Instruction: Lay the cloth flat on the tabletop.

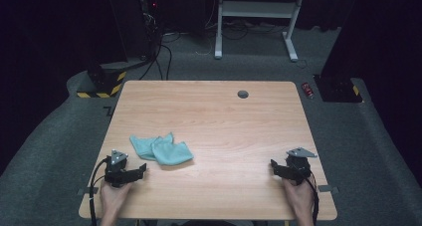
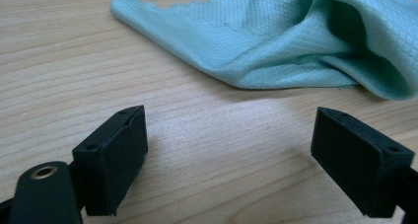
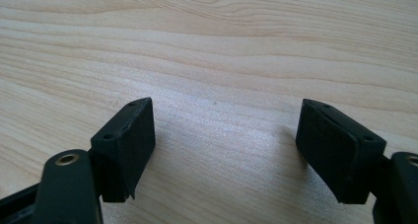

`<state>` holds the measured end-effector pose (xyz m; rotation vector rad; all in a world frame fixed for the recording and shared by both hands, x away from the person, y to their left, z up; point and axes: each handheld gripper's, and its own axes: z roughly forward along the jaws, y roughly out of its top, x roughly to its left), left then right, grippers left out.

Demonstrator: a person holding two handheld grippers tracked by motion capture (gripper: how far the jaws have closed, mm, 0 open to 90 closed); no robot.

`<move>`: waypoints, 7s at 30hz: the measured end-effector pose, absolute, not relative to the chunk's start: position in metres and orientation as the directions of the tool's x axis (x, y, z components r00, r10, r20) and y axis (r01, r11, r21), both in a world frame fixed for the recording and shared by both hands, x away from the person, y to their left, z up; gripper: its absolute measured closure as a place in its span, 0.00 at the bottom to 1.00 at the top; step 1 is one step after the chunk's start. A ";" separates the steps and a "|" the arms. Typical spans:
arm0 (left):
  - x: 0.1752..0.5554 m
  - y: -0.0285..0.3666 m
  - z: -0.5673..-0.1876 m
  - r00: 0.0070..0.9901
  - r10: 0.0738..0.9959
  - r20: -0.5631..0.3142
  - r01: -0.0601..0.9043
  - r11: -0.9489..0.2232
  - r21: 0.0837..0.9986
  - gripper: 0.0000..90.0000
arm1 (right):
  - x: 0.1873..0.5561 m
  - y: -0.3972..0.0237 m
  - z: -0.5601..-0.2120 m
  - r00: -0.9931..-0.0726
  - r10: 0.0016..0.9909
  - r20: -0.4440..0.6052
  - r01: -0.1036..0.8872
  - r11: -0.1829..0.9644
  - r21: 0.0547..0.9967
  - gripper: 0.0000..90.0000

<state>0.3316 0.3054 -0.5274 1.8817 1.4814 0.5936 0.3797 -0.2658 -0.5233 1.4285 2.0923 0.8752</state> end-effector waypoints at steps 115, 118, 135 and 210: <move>0.442 0.104 -0.490 0.653 0.734 -0.186 0.529 -0.266 0.806 0.97 | 0.381 -0.259 -0.523 -0.369 0.929 -0.018 0.636 0.266 0.725 0.31; 0.445 0.093 -0.486 0.672 0.709 -0.213 0.525 -0.254 0.812 0.97 | 0.380 -0.259 -0.523 -0.371 0.929 -0.017 0.636 0.267 0.724 0.31; 0.449 0.040 -0.485 0.757 0.628 -0.182 0.486 -0.356 0.798 0.95 | 0.380 -0.258 -0.523 -0.385 0.923 -0.013 0.634 0.275 0.722 0.31; 0.396 0.135 -0.515 0.613 0.790 0.008 0.558 -0.440 0.703 1.00 | 0.381 -0.163 -0.488 -0.775 0.631 0.045 0.429 0.472 0.771 0.99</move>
